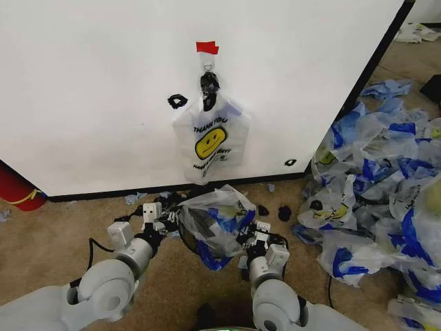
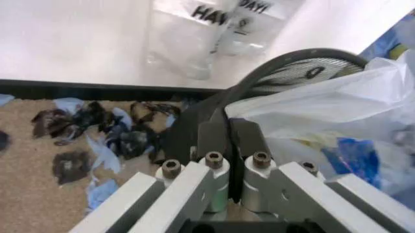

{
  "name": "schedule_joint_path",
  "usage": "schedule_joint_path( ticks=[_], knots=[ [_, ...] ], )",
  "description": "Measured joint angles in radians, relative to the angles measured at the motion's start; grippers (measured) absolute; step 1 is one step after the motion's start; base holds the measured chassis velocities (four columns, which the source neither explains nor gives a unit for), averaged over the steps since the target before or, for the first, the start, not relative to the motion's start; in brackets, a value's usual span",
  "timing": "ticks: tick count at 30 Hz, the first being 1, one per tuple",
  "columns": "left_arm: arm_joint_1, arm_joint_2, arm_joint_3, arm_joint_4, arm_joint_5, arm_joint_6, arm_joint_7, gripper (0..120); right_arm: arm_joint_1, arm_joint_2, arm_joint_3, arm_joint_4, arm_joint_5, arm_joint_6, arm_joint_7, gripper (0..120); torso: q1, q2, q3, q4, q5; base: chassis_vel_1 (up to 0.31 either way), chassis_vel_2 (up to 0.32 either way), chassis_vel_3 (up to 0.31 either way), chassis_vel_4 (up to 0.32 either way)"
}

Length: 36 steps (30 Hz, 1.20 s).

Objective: Pick up the garbage bag from the wall and place it over the trash bin.

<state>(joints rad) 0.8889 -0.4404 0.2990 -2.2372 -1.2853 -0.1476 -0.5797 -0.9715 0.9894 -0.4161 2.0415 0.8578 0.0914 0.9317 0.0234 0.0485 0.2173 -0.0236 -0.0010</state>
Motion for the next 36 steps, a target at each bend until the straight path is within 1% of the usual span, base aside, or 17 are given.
schedule_joint_path(
  ticks=[4,6,7,8,13,14,20,21,22,26,27,30,33,36],
  knots=[
    [0.002,0.0,-0.007,-0.03,0.0,0.004,-0.002,1,-0.002,-0.001,0.001,0.0,-0.002,0.0,0.0,0,0.0,0.0,0.0,0.0,0.0,0.0,0.0,0.0,0.0],
    [0.007,-0.001,-0.021,-0.043,0.001,0.007,-0.002,11,-0.003,-0.004,0.002,0.001,-0.003,0.001,0.0,0,0.0,0.0,0.0,0.0,0.0002,0.0,0.0,0.0,0.0],
    [0.007,-0.001,-0.021,-0.043,0.001,0.007,-0.002,11,-0.003,-0.004,0.002,0.001,-0.003,0.001,0.0,0,0.0,0.0,0.0,0.0,0.0002,0.0,0.0,0.0,0.0],
    [0.008,-0.002,-0.026,-0.047,0.002,0.007,-0.002,15,-0.003,-0.005,0.003,0.002,-0.003,0.001,-0.001,0,0.0,0.0,0.0,0.0,0.0001,0.0,0.0,0.0,0.0],
    [0.022,-0.002,-0.056,-0.069,0.005,0.008,-0.004,36,-0.003,-0.011,0.005,0.005,-0.003,0.001,-0.001,0,0.0,0.0,0.0,0.0,0.0001,0.0,0.0,0.0,0.0],
    [0.022,-0.002,-0.056,-0.069,0.005,0.008,-0.004,36,-0.003,-0.011,0.005,0.005,-0.003,0.001,-0.001,0,0.0,0.0,0.0,0.0,0.0001,0.0,0.0,0.0,0.0],
    [0.042,0.006,-0.057,-0.08,0.014,0.015,-0.01,61,0.002,-0.016,0.016,0.008,-0.002,0.001,-0.001,0,0.0,0.0,0.0,0.0,0.0,0.0,0.0,0.0,0.0],
    [0.042,0.006,-0.057,-0.08,0.014,0.015,-0.01,61,0.002,-0.016,0.016,0.008,-0.002,0.001,-0.001,0,0.0,0.0,0.0,0.0,0.0,0.0,0.0,0.0,0.0],
    [0.045,0.006,-0.055,-0.079,0.015,0.016,-0.011,65,0.003,-0.017,0.019,0.009,0.0,0.001,0.0,0,0.0,0.0,0.0,-0.0001,0.0001,0.0,0.0,0.0,0.0],
    [0.06,0.012,-0.052,-0.081,0.018,0.021,-0.016,83,0.007,-0.025,0.024,0.015,0.005,0.001,0.0,0,0.0,0.0,0.0,0.0001,0.0,0.0,0.0,0.0,0.0],
    [0.06,0.012,-0.052,-0.081,0.018,0.021,-0.016,83,0.007,-0.025,0.024,0.015,0.005,0.001,0.0,0,0.0,0.0,0.0,0.0001,0.0,0.0,0.0,0.0,0.0],
    [0.077,0.018,-0.077,-0.092,0.018,0.022,-0.026,94,0.006,-0.028,0.028,0.015,0.006,0.001,0.0,0,0.0,0.0,0.0,-0.0001,0.0,0.0,0.0,0.0,0.0],
    [0.098,0.022,-0.101,-0.103,0.018,0.023,-0.028,95,0.006,-0.028,0.032,0.012,0.006,0.001,-0.002,0,0.0,0.0,0.0,0.0001,0.0001,0.0,0.0,0.0,0.0],
    [0.119,0.019,-0.144,-0.133,0.005,0.022,-0.029,95,0.008,-0.023,0.035,0.008,0.007,0.001,-0.003,0,0.0,0.0,0.0,0.0,0.0001,0.0,0.0,0.0,0.0]
  ],
)
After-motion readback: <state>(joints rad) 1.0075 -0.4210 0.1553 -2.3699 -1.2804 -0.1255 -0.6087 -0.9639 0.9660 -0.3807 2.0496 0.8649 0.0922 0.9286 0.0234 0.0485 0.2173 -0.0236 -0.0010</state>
